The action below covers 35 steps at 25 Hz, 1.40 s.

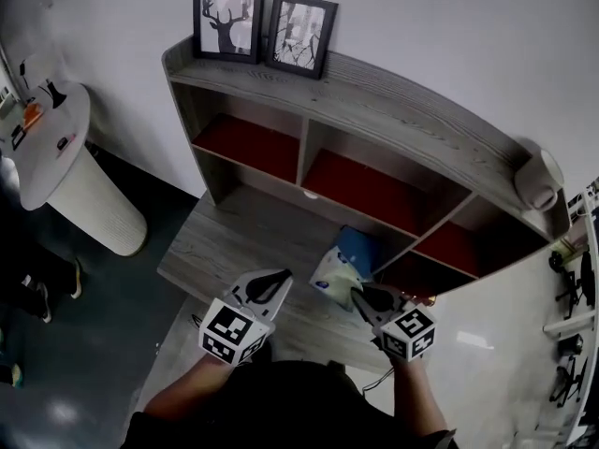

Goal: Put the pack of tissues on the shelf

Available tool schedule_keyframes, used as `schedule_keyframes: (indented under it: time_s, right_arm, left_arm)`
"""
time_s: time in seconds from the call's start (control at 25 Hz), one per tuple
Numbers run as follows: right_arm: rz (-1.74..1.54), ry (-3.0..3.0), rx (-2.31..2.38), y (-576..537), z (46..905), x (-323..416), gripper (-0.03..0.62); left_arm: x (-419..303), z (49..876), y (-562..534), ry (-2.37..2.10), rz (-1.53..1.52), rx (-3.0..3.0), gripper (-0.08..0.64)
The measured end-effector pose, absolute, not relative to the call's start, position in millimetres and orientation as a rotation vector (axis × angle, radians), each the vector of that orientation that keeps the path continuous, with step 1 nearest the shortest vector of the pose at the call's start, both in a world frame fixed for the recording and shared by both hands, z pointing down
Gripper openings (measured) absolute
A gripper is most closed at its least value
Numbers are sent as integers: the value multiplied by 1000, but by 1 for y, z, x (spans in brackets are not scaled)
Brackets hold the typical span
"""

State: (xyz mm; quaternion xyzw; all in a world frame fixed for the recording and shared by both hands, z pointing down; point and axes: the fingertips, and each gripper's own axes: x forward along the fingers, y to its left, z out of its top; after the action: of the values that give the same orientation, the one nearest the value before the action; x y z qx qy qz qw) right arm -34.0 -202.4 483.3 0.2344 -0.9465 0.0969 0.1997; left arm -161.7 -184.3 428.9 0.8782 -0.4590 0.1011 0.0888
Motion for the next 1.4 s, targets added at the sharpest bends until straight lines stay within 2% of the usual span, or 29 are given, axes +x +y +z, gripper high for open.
schedule_keyframes:
  time_s: [0.28, 0.84, 1.4]
  right_arm:
    - [292, -2638, 746, -197, 466, -73, 34]
    - [140, -2662, 732, -235, 427, -33, 34]
    - [-63, -2583, 819, -289, 377, -59, 34]
  left_arm:
    - [-195, 427, -199, -1264, 307, 2666, 21]
    - [-178, 411, -245, -1298, 298, 2663, 21]
    - [-186, 387, -277, -1165, 253, 2747, 21]
